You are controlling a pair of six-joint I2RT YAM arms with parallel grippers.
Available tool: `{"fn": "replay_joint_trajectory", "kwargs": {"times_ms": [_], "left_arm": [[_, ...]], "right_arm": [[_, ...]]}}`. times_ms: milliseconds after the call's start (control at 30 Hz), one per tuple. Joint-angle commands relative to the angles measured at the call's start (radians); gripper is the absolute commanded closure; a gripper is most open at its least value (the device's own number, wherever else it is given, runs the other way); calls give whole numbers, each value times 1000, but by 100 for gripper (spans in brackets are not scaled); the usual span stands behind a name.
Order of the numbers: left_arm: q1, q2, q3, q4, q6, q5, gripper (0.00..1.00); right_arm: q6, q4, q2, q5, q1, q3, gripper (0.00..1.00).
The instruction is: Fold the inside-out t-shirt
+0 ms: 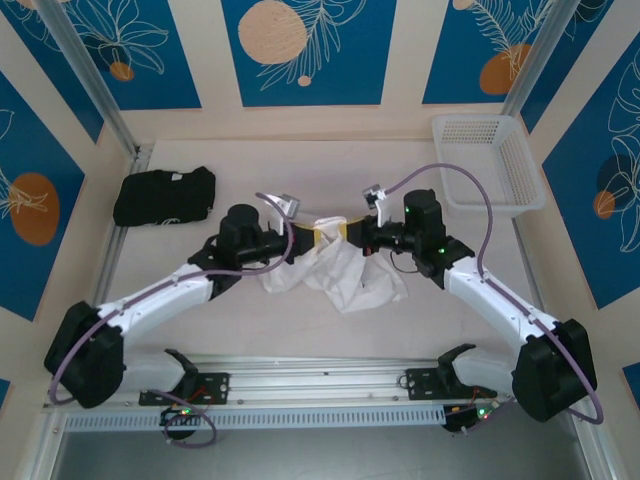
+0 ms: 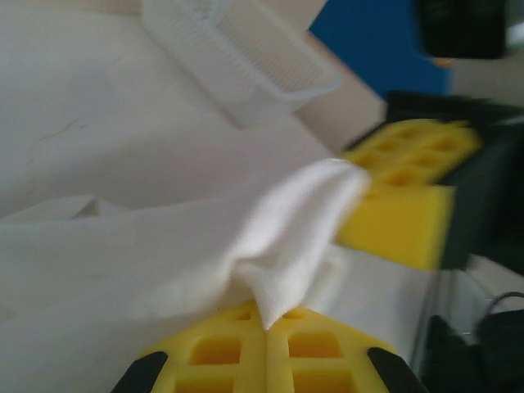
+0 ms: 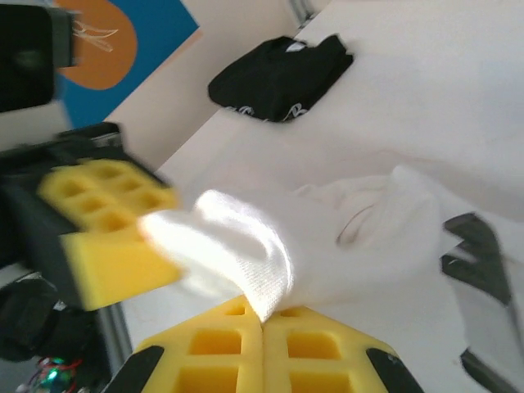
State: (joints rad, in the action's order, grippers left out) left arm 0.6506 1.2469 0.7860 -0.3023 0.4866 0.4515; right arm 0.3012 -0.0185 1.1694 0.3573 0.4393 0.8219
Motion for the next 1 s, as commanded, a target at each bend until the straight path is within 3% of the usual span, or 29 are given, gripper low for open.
{"fn": "replay_joint_trajectory", "kwargs": {"times_ms": [0, 167, 233, 367, 467, 633, 833, 967], "left_arm": [[-4, -100, -1, -60, 99, 91, 100], [-3, -169, 15, -62, 129, 38, 100], [-4, -175, 20, -68, 146, -6, 100], [-4, -169, 36, -70, 164, -56, 100], [-4, -167, 54, -39, 149, -80, 100], [-5, -176, 67, 14, 106, -99, 100], [-4, -200, 68, 42, 81, -115, 100], [-3, -205, 69, 49, 77, -112, 100]], "right_arm": [[-88, 70, 14, -138, 27, 102, 96], [-85, 260, 131, -369, 64, 265, 87], [-62, 343, 152, -454, 68, 314, 78], [-56, 360, 37, -522, 65, 250, 65], [-97, 347, -86, -459, 86, 172, 58], [-162, 249, -229, -319, 208, 36, 50], [-164, 85, -158, -244, 281, -13, 48], [-152, 29, -67, -290, 285, 8, 50]]}}
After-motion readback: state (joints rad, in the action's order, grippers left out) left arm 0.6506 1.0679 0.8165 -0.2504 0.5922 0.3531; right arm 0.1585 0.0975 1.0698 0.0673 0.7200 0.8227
